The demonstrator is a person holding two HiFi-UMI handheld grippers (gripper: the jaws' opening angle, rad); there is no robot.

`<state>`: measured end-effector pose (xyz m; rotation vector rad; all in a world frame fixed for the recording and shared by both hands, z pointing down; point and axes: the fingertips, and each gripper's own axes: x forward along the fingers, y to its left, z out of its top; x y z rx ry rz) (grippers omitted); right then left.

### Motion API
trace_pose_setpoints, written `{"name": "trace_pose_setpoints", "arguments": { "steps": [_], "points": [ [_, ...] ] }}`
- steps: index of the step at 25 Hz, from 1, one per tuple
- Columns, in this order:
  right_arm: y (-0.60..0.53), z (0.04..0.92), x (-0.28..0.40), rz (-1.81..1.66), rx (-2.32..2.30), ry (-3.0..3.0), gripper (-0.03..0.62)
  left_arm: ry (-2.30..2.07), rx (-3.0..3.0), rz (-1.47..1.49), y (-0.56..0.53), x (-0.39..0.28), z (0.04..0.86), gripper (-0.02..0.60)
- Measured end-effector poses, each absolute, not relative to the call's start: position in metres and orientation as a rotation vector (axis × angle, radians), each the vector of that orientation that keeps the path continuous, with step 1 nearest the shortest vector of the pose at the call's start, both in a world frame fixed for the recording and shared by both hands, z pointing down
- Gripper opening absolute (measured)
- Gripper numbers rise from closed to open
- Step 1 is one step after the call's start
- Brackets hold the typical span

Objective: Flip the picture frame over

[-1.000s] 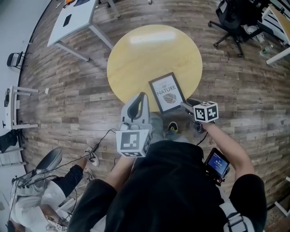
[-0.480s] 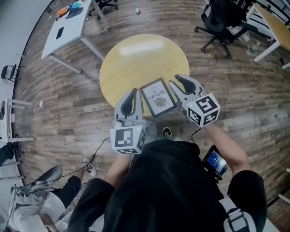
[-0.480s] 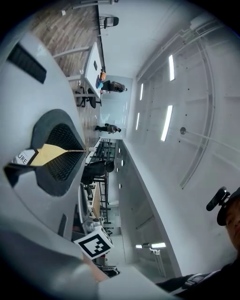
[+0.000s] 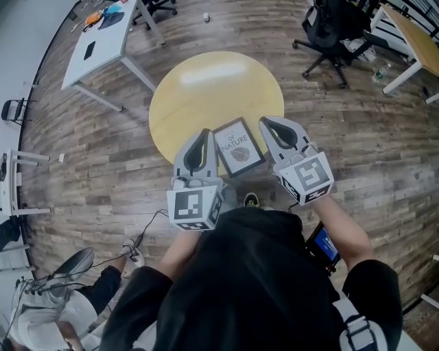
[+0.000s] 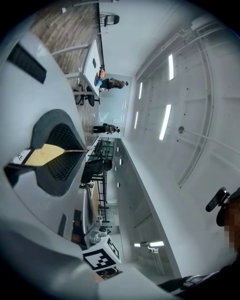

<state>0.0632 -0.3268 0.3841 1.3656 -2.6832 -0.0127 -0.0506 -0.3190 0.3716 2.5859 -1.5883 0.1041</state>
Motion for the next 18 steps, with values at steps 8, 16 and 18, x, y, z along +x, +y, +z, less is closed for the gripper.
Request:
{"name": "trace_pose_setpoints", "arguments": {
  "steps": [8,16,18],
  "points": [
    [-0.331,0.385,0.07,0.005,1.377,-2.682,0.017,-1.576,2.579,0.108,-0.324,-0.042,0.372,0.029],
    [-0.331,0.389,0.07,0.025,1.372,-2.679,0.017,-1.55,2.595,0.126,-0.325,-0.038,0.375,0.029],
    [-0.333,0.386,0.069,0.012,1.366,-2.682,0.017,-1.551,2.605,0.121,-0.327,-0.038,0.373,0.029]
  ]
}}
